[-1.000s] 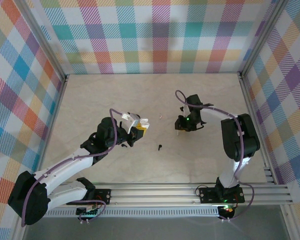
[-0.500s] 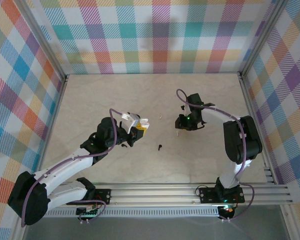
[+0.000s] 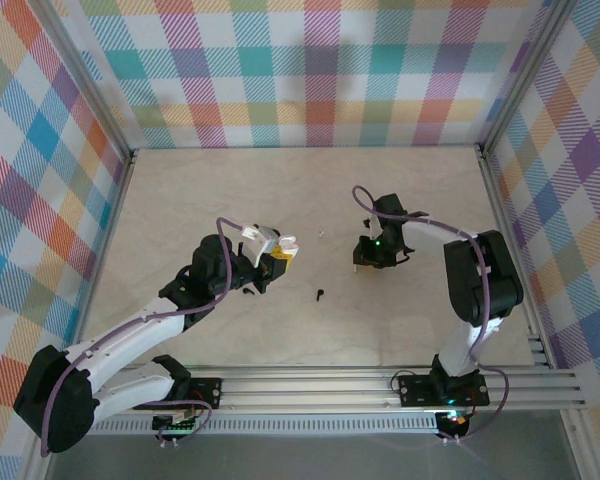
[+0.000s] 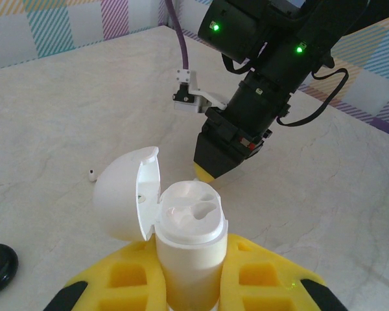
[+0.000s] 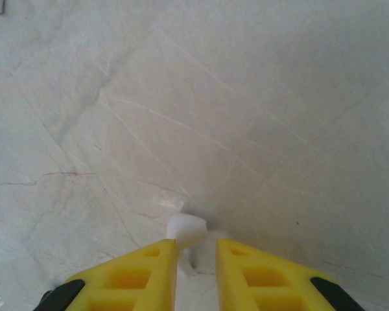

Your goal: Insert the wireless bluetooth earbuds into the charging case

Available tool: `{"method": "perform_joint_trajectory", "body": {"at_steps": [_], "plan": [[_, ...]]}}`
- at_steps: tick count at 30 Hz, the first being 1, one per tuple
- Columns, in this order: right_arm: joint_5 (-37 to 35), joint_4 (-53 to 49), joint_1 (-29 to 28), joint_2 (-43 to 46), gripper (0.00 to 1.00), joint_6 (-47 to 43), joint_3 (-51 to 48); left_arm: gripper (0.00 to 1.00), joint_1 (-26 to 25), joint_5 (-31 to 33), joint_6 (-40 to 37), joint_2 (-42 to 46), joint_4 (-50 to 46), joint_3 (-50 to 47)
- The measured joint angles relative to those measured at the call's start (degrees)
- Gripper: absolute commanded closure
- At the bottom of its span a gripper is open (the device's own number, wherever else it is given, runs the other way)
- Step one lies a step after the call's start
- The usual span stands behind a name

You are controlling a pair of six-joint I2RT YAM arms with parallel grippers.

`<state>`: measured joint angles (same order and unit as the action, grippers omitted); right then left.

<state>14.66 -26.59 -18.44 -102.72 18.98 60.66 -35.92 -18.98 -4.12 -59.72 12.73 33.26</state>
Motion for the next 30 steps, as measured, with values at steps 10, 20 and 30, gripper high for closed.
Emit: {"method": "perform_joint_trajectory", "body": {"at_steps": [10, 20, 30], "plan": [[1.4, 1.5, 0.0, -0.8, 0.75, 0.0, 0.0, 1.0, 0.0, 0.0, 0.0, 0.0, 0.0, 0.0], [1.2, 1.5, 0.0, -1.6, 0.75, 0.0, 0.0, 1.0, 0.0, 0.0, 0.0, 0.0, 0.0, 0.0], [-0.1, -1.0, -0.8, -1.5, 0.71, 0.1, 1.3, 1.0, 0.0, 0.0, 0.0, 0.0, 0.0, 0.0]]}}
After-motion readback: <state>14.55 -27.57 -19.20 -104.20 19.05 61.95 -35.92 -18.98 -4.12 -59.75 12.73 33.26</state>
